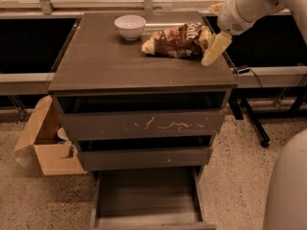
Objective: Place brown chip bag into bottom drawer
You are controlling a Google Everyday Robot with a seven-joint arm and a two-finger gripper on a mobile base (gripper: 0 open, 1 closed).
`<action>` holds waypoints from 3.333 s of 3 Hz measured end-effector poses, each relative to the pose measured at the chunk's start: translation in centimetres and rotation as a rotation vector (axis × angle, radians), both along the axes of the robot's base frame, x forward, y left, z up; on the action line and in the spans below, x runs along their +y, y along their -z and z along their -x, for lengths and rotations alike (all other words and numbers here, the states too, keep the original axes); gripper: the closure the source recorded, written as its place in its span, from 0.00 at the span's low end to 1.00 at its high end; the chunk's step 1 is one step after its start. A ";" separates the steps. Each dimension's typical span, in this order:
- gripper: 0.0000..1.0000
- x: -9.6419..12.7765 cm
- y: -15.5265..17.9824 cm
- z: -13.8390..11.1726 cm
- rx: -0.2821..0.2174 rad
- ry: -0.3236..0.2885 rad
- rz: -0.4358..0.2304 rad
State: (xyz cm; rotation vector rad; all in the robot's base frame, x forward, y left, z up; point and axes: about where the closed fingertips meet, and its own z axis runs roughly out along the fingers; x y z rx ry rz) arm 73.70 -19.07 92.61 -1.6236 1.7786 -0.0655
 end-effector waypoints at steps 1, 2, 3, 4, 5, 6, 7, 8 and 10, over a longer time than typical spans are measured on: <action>0.00 1.1 -1.0 -2.9 -0.082 0.050 -0.085; 0.00 1.1 -1.0 -2.9 -0.082 0.050 -0.085; 0.00 1.9 0.4 -6.1 -0.105 0.055 -0.092; 0.00 3.1 2.5 -9.1 -0.103 0.053 -0.103; 0.04 4.6 5.0 -11.5 -0.078 0.047 -0.127; 0.27 5.3 6.3 -12.4 -0.061 0.041 -0.143; 0.50 5.2 6.0 -12.8 -0.066 0.050 -0.172; 0.81 4.7 3.5 -12.8 -0.112 0.050 -0.237; 1.00 5.6 -5.6 -10.2 -0.268 -0.065 -0.401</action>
Offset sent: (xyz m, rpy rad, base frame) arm 0.0222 0.0083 0.0080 0.0718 -0.0606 -0.0393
